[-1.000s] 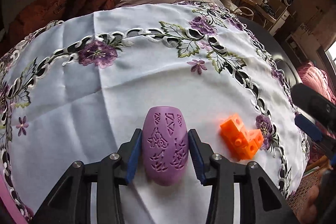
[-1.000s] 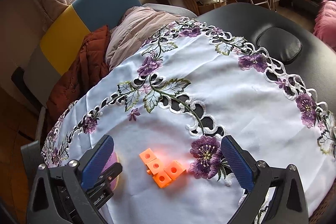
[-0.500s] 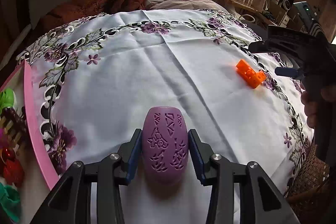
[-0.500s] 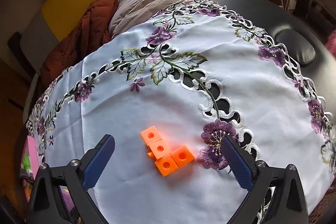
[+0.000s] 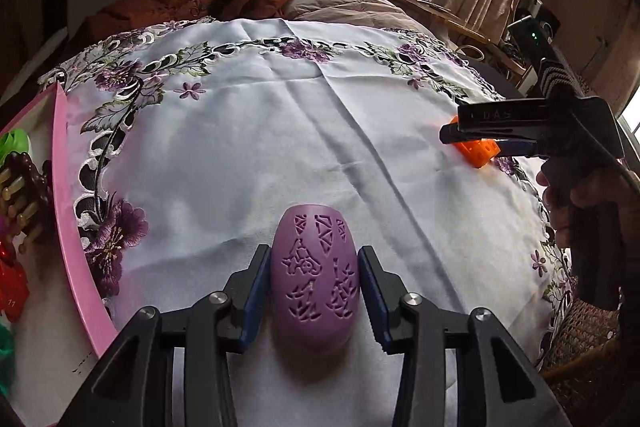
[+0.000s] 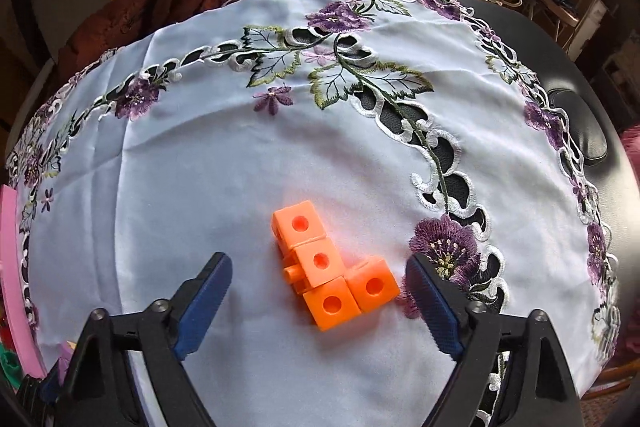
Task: Organize rigid objects
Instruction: 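Hold the purple egg with the left gripper while the right gripper grasps the orange cubes, then carry the purple egg into the tray and open the left gripper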
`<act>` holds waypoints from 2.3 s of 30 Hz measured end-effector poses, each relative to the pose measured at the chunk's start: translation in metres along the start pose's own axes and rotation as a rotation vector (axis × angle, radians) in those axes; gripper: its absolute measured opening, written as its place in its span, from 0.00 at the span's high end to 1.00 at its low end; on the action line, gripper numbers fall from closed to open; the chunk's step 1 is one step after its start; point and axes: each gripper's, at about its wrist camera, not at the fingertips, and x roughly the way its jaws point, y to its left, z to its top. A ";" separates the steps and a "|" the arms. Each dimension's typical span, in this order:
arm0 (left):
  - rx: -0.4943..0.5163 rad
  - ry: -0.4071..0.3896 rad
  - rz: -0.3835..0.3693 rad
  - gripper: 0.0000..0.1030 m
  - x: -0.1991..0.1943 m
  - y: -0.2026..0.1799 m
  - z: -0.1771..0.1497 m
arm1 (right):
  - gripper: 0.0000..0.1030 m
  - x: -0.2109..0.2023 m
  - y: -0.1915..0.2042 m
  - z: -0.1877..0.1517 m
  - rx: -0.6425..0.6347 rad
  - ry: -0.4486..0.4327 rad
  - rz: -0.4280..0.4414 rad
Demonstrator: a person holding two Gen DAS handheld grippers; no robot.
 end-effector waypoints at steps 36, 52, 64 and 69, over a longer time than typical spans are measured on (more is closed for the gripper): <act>-0.054 -0.143 0.107 0.58 -0.076 0.020 0.001 | 0.54 -0.004 0.050 -0.016 -0.285 -0.069 0.049; -0.236 -0.217 0.233 0.58 -0.133 0.096 -0.017 | 0.58 -0.006 0.055 -0.021 -0.339 -0.094 0.025; -0.338 -0.213 0.269 0.58 -0.151 0.139 -0.045 | 0.58 -0.007 0.058 -0.023 -0.358 -0.100 0.011; -0.394 -0.230 0.295 0.58 -0.173 0.168 -0.065 | 0.58 -0.008 0.058 -0.023 -0.367 -0.102 0.006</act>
